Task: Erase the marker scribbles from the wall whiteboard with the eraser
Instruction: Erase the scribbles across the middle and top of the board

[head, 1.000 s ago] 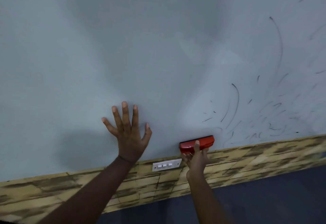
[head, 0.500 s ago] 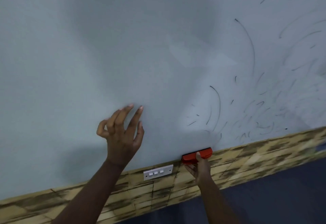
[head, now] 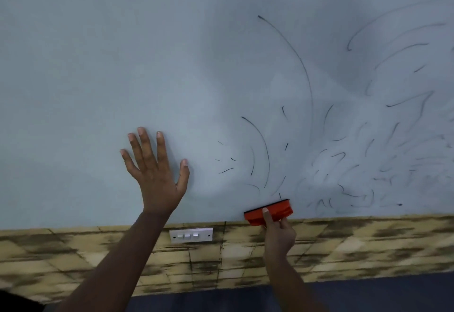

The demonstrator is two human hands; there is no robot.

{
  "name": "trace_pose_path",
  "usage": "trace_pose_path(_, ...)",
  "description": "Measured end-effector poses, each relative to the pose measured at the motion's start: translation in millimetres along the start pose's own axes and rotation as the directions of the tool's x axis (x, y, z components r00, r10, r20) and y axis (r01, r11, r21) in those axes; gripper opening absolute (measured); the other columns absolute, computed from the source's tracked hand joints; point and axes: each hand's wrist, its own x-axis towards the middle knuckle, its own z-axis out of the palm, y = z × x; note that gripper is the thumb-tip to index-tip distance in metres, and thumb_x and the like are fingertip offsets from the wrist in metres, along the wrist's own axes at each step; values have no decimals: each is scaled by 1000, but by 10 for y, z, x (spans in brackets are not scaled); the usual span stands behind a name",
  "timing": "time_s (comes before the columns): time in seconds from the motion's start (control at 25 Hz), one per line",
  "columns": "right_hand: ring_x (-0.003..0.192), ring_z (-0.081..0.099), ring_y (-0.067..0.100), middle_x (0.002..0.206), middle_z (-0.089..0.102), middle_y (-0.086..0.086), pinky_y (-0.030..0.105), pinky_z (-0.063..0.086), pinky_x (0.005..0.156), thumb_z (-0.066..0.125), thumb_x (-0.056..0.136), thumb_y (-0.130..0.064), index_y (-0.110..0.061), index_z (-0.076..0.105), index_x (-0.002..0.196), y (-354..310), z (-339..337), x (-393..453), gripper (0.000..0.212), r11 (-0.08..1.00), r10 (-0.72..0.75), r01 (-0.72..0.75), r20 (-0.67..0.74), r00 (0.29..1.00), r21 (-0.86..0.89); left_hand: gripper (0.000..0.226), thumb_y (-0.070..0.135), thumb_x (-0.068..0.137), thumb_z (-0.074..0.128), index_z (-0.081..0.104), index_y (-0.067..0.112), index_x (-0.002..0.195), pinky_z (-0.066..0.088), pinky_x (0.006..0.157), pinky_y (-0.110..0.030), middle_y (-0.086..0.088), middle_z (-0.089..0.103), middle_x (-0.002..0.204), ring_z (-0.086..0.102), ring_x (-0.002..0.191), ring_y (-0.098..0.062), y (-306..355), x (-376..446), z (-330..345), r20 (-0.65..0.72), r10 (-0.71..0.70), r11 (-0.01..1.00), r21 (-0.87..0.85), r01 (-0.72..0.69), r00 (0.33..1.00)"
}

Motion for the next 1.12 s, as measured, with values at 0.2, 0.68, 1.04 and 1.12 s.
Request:
trace_pose_path(0.2, 94, 65, 17, 122, 62, 7, 20, 48, 74, 79, 88, -40, -11, 52, 149, -158, 153, -260, 73, 958, -240, 248, 68, 968, -146, 87, 50, 107, 52, 6, 14, 171, 3, 130, -64, -12, -11, 178, -7, 165, -38, -102, -92, -40, 63, 25, 997, 64, -30, 998)
trace_pose_path(0.68, 110, 47, 27, 128, 50, 10, 43, 48, 81, 90, 74, -19, -30, 51, 150, -272, 272, -149, 86, 453, -758, 739, 222, 614, -498, 59, 34, 104, 55, 42, 22, 160, 19, 123, -53, -11, 26, 169, 23, 159, -30, -215, 572, -265, -129, 161, 983, 110, -147, 979)
trace_pose_path(1.04, 111, 50, 34, 127, 54, 15, 52, 41, 91, 90, 73, -32, -31, 50, 145, -597, 320, -244, 82, 116, -832, 817, 393, 390, -565, 65, 38, 108, 37, 25, 24, 170, 10, 131, -54, -7, 5, 179, 7, 166, -29, -272, 906, -109, -238, 321, 941, 187, -281, 917)
trace_pose_path(1.12, 112, 50, 33, 127, 49, 11, 50, 47, 92, 77, 86, -40, -26, 48, 149, -1018, 320, -212, 71, 364, -851, 829, 211, 481, -424, 65, 38, 107, 38, 25, 24, 170, 10, 131, -54, -7, 5, 179, 8, 166, -29, -269, 912, -103, -245, 323, 942, 174, -286, 914)
